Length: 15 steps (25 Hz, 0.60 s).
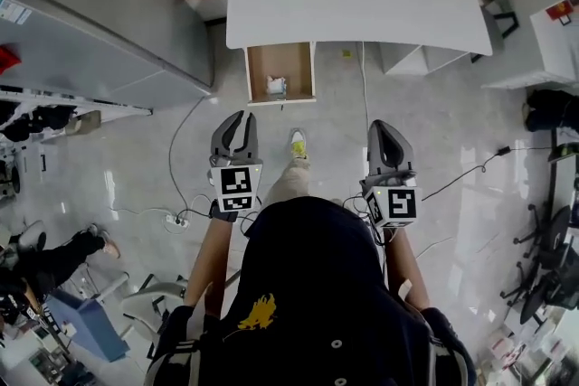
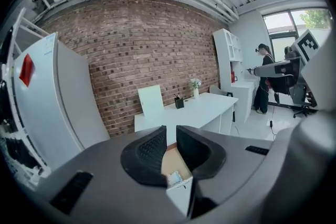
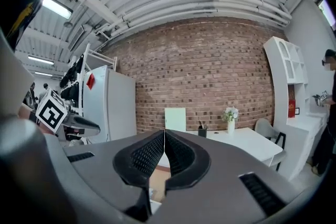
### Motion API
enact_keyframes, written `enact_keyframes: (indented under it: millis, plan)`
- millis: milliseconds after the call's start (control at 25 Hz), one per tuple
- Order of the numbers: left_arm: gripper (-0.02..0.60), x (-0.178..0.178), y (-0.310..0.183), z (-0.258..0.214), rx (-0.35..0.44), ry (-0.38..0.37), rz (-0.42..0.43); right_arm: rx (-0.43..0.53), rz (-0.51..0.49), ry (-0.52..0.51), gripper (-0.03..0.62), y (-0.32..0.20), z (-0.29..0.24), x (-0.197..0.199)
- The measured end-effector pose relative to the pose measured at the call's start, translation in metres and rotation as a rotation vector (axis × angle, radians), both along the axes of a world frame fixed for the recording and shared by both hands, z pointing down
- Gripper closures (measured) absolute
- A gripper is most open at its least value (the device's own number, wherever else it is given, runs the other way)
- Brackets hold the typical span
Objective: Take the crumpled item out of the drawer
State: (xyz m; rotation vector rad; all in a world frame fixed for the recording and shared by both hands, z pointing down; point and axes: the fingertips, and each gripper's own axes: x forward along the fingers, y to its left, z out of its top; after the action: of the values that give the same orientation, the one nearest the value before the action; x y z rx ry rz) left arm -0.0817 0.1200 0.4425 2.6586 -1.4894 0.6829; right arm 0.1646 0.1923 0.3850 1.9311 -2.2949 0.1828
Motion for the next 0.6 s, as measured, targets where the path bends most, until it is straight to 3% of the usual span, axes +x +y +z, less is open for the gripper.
enact_keyframes:
  millis: [240, 400, 600]
  plan:
    - [0.416, 0.019, -0.109, 0.044, -0.101, 0.019, 0.017, -0.078, -0.015, 0.032, 0.566, -0.099, 0.009, 0.012]
    - [0.24, 0.032, -0.161, 0.1, -0.214, -0.01, 0.019, -0.113, -0.059, 0.023, 0.566, -0.15, 0.025, 0.013]
    - [0.199, 0.029, -0.19, 0.191, -0.35, -0.037, -0.058, -0.203, -0.132, 0.026, 0.566, -0.185, 0.068, 0.009]
